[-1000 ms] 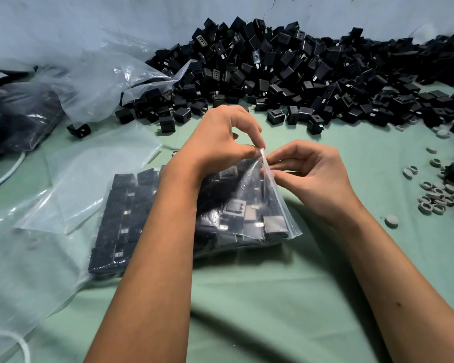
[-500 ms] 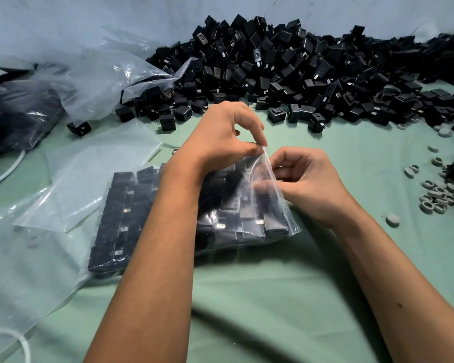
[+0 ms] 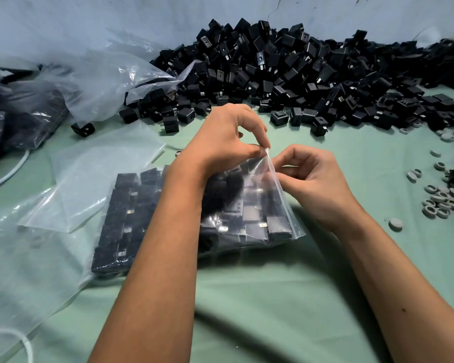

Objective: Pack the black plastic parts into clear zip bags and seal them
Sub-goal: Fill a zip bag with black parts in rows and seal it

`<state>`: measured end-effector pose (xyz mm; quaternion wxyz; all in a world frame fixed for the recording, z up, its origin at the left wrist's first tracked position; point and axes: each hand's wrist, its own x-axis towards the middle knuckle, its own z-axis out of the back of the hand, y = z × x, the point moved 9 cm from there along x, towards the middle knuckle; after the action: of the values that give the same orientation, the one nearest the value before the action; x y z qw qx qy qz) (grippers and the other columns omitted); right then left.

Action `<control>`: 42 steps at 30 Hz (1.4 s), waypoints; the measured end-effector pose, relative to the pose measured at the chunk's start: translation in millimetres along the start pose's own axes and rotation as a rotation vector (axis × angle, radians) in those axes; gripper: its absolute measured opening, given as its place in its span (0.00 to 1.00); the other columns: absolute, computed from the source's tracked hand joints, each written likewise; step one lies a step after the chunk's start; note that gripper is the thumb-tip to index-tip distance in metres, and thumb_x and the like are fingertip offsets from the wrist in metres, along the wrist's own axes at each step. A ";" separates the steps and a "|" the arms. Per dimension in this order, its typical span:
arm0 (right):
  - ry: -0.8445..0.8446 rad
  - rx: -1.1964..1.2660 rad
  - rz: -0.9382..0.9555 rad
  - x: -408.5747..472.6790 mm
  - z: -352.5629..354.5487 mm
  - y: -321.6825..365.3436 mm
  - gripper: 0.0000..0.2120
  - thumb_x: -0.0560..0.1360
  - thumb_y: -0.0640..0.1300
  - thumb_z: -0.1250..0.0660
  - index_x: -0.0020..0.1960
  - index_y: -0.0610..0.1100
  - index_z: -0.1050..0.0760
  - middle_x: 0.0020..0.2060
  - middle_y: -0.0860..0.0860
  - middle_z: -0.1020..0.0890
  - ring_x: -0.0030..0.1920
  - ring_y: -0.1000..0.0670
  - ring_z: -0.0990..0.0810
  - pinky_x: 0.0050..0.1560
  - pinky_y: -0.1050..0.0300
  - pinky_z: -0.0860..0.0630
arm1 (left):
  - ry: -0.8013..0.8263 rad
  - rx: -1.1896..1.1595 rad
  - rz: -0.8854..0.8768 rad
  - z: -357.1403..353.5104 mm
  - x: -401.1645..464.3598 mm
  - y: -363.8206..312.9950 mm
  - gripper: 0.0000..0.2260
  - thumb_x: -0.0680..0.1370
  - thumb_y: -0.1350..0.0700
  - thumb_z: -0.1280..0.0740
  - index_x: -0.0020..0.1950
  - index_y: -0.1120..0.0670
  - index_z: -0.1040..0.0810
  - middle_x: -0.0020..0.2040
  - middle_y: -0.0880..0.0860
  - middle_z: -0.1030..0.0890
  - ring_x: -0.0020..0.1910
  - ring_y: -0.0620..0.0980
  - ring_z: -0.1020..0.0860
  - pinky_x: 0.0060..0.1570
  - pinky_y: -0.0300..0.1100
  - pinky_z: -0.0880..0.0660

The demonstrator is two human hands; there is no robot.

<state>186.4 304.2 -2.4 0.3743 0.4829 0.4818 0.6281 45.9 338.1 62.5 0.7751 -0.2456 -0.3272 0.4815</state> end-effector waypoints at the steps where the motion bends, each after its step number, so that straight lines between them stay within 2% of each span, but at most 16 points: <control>1: 0.043 0.000 0.004 -0.8 -7.6 0.0 0.08 0.73 0.33 0.23 0.46 0.34 0.22 0.40 0.41 0.14 0.39 0.45 0.14 0.43 0.50 0.16 | 0.000 0.002 -0.001 -1.0 0.0 -0.5 0.08 0.70 0.63 0.22 0.43 0.50 0.12 0.52 0.46 0.17 0.55 0.40 0.21 0.54 0.39 0.24; 4: 0.114 0.003 0.002 -2.4 -19.4 -1.5 0.10 0.71 0.31 0.23 0.46 0.33 0.23 0.38 0.35 0.18 0.36 0.45 0.19 0.39 0.51 0.19 | -0.002 -0.003 0.002 -1.1 0.0 0.2 0.07 0.70 0.63 0.22 0.43 0.51 0.12 0.51 0.46 0.17 0.54 0.39 0.21 0.54 0.39 0.24; 8: 0.046 -0.024 0.001 0.8 -6.3 0.3 0.07 0.73 0.35 0.23 0.47 0.37 0.21 0.40 0.42 0.13 0.39 0.45 0.15 0.43 0.52 0.17 | -0.006 -0.003 0.001 0.2 -0.1 0.1 0.08 0.70 0.63 0.22 0.43 0.51 0.12 0.52 0.46 0.17 0.55 0.40 0.21 0.53 0.37 0.24; 12: -0.260 -0.137 -0.025 7.4 28.8 -6.2 0.05 0.76 0.35 0.26 0.44 0.41 0.20 0.37 0.44 0.14 0.38 0.47 0.13 0.37 0.55 0.17 | 0.002 -0.010 0.007 0.0 0.2 0.6 0.08 0.71 0.63 0.22 0.43 0.51 0.12 0.52 0.46 0.16 0.55 0.39 0.21 0.53 0.34 0.24; 13: -0.365 -0.248 -0.030 10.5 42.3 -6.7 0.05 0.76 0.36 0.26 0.45 0.43 0.20 0.37 0.46 0.14 0.39 0.48 0.13 0.40 0.53 0.16 | 0.006 -0.012 0.013 -0.2 0.0 1.1 0.08 0.71 0.63 0.22 0.43 0.50 0.12 0.52 0.46 0.16 0.55 0.39 0.21 0.53 0.35 0.24; 15: -0.521 -0.635 -0.019 20.4 66.3 -0.8 0.04 0.75 0.40 0.28 0.49 0.45 0.19 0.44 0.50 0.14 0.48 0.49 0.15 0.54 0.51 0.19 | 0.018 -0.014 0.022 -1.7 -0.6 1.3 0.08 0.71 0.63 0.22 0.43 0.50 0.12 0.53 0.46 0.17 0.55 0.40 0.21 0.55 0.36 0.24; 16: -0.544 -0.849 -0.026 29.1 73.2 1.5 0.09 0.75 0.41 0.28 0.54 0.47 0.19 0.50 0.49 0.16 0.55 0.47 0.19 0.59 0.53 0.23 | 0.021 -0.014 0.025 -2.3 -0.9 1.0 0.07 0.71 0.63 0.22 0.43 0.51 0.12 0.53 0.46 0.17 0.56 0.40 0.21 0.55 0.36 0.24; 19: -0.391 -1.127 -0.177 65.9 88.6 -16.9 0.25 0.77 0.42 0.30 0.73 0.51 0.28 0.74 0.41 0.33 0.75 0.39 0.40 0.73 0.47 0.36 | 0.020 -0.019 0.030 -1.5 -1.5 0.8 0.08 0.71 0.63 0.22 0.43 0.51 0.12 0.53 0.46 0.16 0.55 0.39 0.21 0.55 0.36 0.24; 21: -0.237 -1.160 -0.266 83.8 93.3 -33.6 0.29 0.79 0.42 0.31 0.78 0.51 0.34 0.81 0.41 0.44 0.80 0.38 0.47 0.78 0.43 0.40 | 0.019 -0.021 0.031 -0.5 -1.6 1.1 0.08 0.71 0.63 0.22 0.43 0.51 0.12 0.53 0.46 0.16 0.55 0.39 0.21 0.55 0.35 0.24; 24: -0.153 -1.115 -0.232 92.9 92.3 -41.6 0.21 0.79 0.40 0.30 0.72 0.44 0.25 0.77 0.43 0.35 0.75 0.38 0.34 0.75 0.46 0.34 | 0.019 -0.020 0.032 0.1 -2.0 1.4 0.08 0.71 0.63 0.22 0.43 0.50 0.12 0.53 0.46 0.17 0.55 0.39 0.21 0.54 0.34 0.24; 28: -0.275 -0.991 -0.089 73.1 80.3 -22.5 0.15 0.72 0.38 0.23 0.57 0.46 0.19 0.55 0.45 0.20 0.56 0.42 0.21 0.57 0.55 0.27 | 0.017 -0.020 0.025 0.8 -2.2 1.5 0.09 0.71 0.63 0.22 0.42 0.49 0.12 0.52 0.46 0.17 0.55 0.39 0.21 0.54 0.34 0.24; 32: -0.272 -0.502 -0.127 41.7 57.2 -22.7 0.16 0.71 0.43 0.21 0.55 0.54 0.21 0.47 0.56 0.15 0.46 0.53 0.15 0.48 0.53 0.18 | 0.010 -0.016 0.025 1.5 -1.5 1.7 0.08 0.71 0.63 0.22 0.43 0.50 0.12 0.52 0.46 0.17 0.55 0.39 0.21 0.54 0.35 0.24; 35: -0.289 -0.273 -0.085 20.0 45.2 -17.8 0.12 0.70 0.46 0.20 0.52 0.51 0.17 0.45 0.54 0.12 0.45 0.53 0.13 0.45 0.54 0.17 | 0.004 -0.016 0.019 2.1 -2.0 1.6 0.07 0.71 0.62 0.21 0.43 0.50 0.12 0.52 0.46 0.17 0.55 0.39 0.21 0.54 0.36 0.24; 37: -0.218 -0.197 -0.041 10.0 34.9 -12.0 0.11 0.70 0.46 0.20 0.51 0.50 0.15 0.45 0.54 0.12 0.44 0.52 0.14 0.46 0.57 0.18 | 0.001 -0.016 0.015 2.1 -2.0 0.8 0.07 0.71 0.62 0.21 0.43 0.50 0.12 0.52 0.46 0.17 0.54 0.40 0.21 0.54 0.37 0.24; 40: -0.078 -0.286 0.004 4.0 19.7 -5.6 0.10 0.70 0.47 0.20 0.51 0.53 0.13 0.41 0.58 0.14 0.37 0.59 0.21 0.37 0.62 0.25 | -0.007 -0.010 0.006 2.3 -0.8 0.0 0.08 0.70 0.63 0.21 0.43 0.50 0.12 0.52 0.46 0.17 0.54 0.39 0.21 0.53 0.36 0.25; 42: -0.056 -0.305 0.021 4.4 15.5 -2.4 0.09 0.70 0.46 0.19 0.50 0.53 0.13 0.41 0.57 0.16 0.36 0.59 0.26 0.37 0.60 0.29 | -0.008 -0.012 0.001 2.4 -0.4 0.7 0.08 0.70 0.63 0.21 0.42 0.50 0.12 0.52 0.46 0.17 0.54 0.39 0.21 0.53 0.35 0.25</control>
<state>200.3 312.7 -2.6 0.4501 0.4427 0.3652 0.6842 43.6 338.2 63.5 0.7721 -0.2484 -0.3329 0.4810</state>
